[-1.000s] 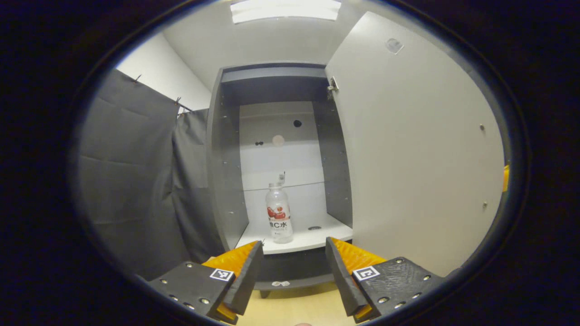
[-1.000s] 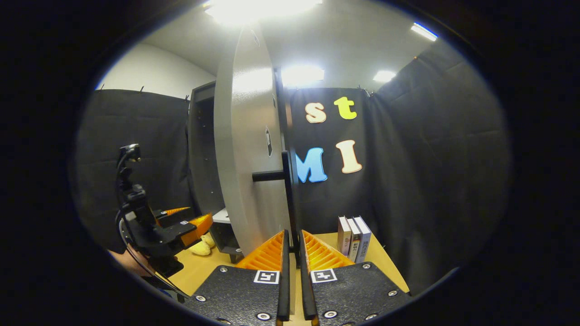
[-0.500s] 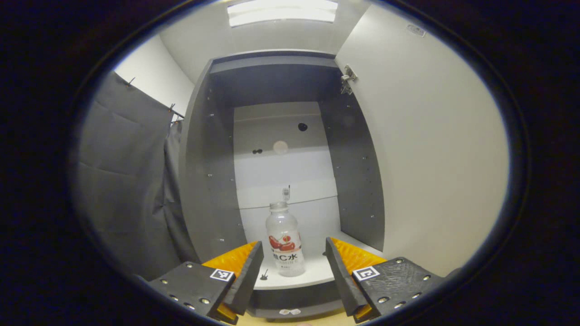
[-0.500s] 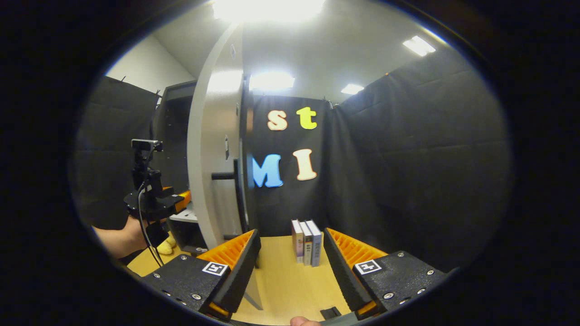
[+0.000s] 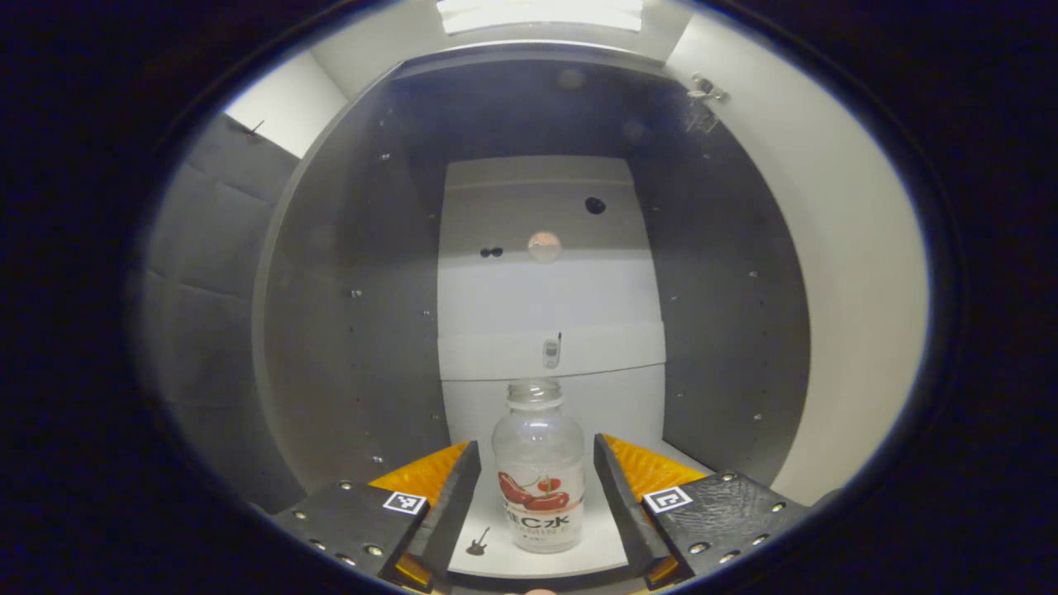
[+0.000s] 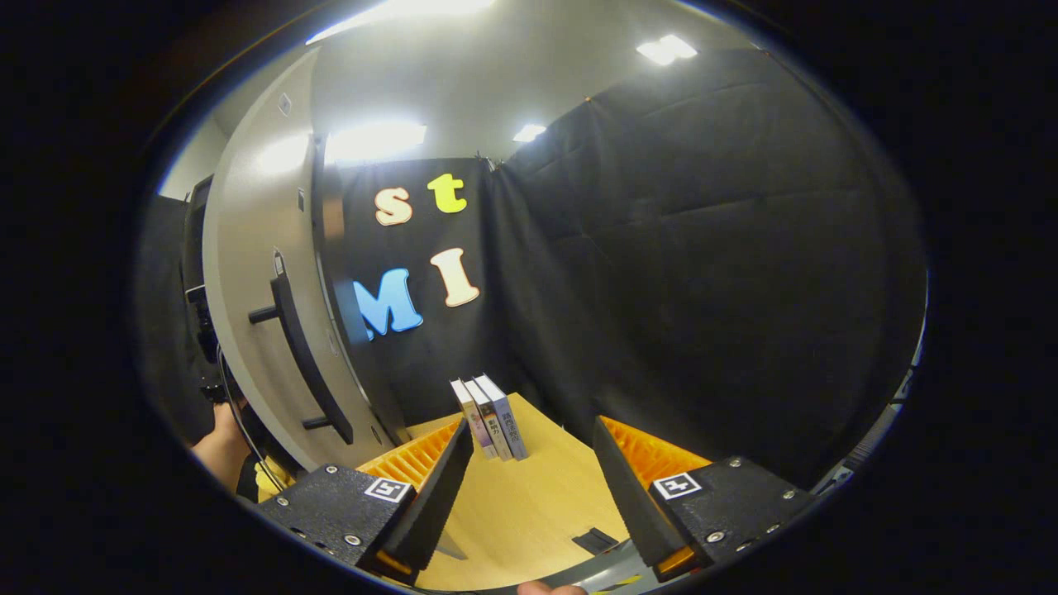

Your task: Open the cabinet door with the right hand, grasp the bottle in the cabinet with the left hand and place it on the coaster, then close the cabinet door with the right hand.

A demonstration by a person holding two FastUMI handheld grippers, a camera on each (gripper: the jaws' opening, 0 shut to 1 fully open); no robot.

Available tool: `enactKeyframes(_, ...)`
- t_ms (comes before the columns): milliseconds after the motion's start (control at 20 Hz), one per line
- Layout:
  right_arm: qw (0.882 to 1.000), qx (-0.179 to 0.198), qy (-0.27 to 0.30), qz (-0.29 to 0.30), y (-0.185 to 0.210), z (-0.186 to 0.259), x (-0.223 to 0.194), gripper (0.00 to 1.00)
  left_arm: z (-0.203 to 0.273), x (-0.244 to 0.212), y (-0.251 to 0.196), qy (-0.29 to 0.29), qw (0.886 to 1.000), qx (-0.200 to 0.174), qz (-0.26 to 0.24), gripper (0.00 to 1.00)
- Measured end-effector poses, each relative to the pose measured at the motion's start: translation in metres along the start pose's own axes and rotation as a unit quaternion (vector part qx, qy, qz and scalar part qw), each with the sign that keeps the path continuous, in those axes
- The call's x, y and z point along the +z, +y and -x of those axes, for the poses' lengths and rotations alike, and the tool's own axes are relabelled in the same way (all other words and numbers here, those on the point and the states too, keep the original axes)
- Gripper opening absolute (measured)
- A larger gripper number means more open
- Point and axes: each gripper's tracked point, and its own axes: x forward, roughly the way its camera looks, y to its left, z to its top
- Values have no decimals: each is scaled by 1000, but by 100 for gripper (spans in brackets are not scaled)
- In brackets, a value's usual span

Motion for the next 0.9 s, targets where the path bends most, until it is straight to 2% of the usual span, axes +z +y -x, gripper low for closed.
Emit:
enactKeyframes(100, 1000, -9, 14, 14, 4, -6, -10, 91, -12, -7, 1, 7, 1000, -3, 3, 79)
enactKeyframes(400, 999, 7, 30, 45, 32, -20, -22, 93, -32, -6, -10, -12, 998, -15, -56, 80)
enactKeyframes(450, 998, 11, 30, 49, 38, -23, -22, 93, -35, -7, -10, -12, 998, -15, -58, 79)
enactKeyframes(500, 998, 12, 31, 53, 40, -25, -23, 93, -37, -10, -11, -9, 998, -14, -58, 84)
enactKeyframes(550, 998, 14, 33, 56, 42, -28, -24, 93, -37, -13, -12, -3, 998, -16, -54, 79)
enactKeyframes(600, 998, 15, 35, 57, 45, -30, -25, 93, -38, -20, -11, 6, 999, -18, -46, 79)
enactKeyframes(650, 998, 17, 36, 56, 46, -32, -26, 93, -38, -21, -8, 9, 999, -12, -40, 85)
enactKeyframes(700, 998, 19, 38, 55, 47, -34, -27, 93, -38, -21, -8, 7, 999, -14, -32, 72)
enactKeyframes(750, 998, 20, 40, 54, 47, -34, -29, 93, -36, -19, -9, 7, 999, -15, -30, 79)
enactKeyframes(800, 998, 19, 42, 53, 47, -35, -31, 93, -35, -18, -8, 6, 999, -14, -30, 72)
enactKeyframes(900, 998, 20, 44, 48, 46, -38, -33, 93, -32, -18, -9, 11, 1000, -22, -18, 72)
